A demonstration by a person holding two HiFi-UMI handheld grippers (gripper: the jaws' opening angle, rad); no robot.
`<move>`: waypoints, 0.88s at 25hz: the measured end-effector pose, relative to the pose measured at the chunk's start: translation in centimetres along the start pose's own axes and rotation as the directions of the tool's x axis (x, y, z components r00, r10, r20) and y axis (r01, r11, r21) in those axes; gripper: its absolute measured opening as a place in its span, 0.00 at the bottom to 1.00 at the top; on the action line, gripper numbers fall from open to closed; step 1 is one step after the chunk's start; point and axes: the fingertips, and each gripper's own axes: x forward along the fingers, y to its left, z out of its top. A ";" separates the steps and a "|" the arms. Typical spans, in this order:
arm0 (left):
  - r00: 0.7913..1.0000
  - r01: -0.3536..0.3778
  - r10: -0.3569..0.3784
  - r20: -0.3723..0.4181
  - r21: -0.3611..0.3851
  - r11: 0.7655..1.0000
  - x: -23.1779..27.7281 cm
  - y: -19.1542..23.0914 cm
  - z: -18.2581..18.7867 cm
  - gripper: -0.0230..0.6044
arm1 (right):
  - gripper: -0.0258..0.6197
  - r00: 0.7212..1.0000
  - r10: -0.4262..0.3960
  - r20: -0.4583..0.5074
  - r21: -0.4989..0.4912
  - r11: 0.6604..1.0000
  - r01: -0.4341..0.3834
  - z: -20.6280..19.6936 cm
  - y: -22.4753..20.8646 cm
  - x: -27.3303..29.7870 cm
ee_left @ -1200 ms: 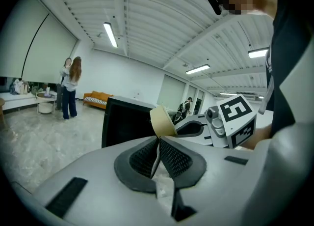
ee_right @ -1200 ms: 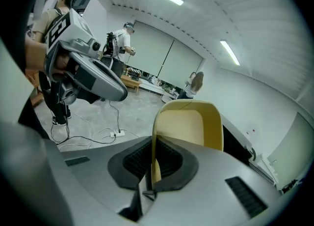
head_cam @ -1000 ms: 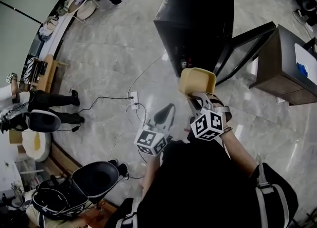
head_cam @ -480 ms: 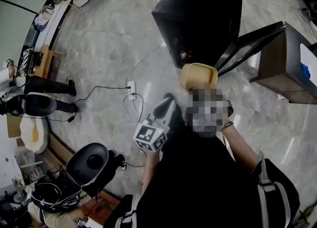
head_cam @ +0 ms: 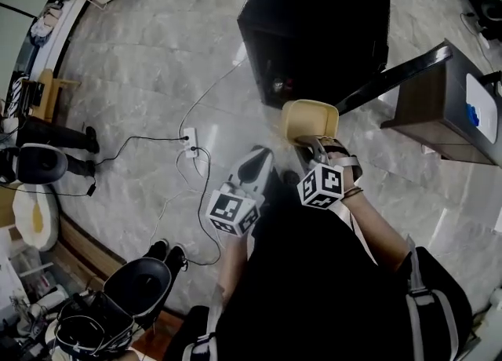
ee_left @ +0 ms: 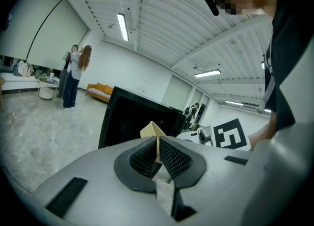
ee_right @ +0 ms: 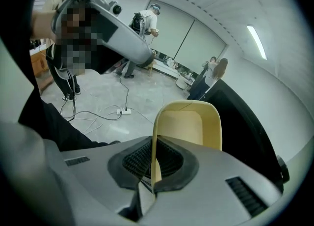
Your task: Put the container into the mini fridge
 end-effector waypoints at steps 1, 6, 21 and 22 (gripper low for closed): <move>1.000 0.015 -0.015 -0.007 0.001 1.000 0.4 0.4 0.1 0.11 | 0.08 1.000 0.000 -0.017 -0.002 1.000 0.000 -0.2 -0.5 0.8; 0.996 0.072 -0.071 -0.060 0.018 0.997 2.2 3.5 0.9 0.11 | 0.08 0.996 0.002 -0.084 -0.025 1.000 -0.004 -0.1 -3.6 5.5; 0.991 0.096 -0.104 -0.084 -0.094 0.991 6.5 13.4 1.9 0.11 | 0.08 0.964 -0.032 -0.264 -0.071 0.997 0.014 -3.4 -13.1 20.5; 0.991 0.097 -0.106 -0.087 -0.104 0.990 6.7 13.7 1.7 0.11 | 0.08 0.962 -0.031 -0.272 -0.074 0.997 0.011 -3.7 -13.4 21.3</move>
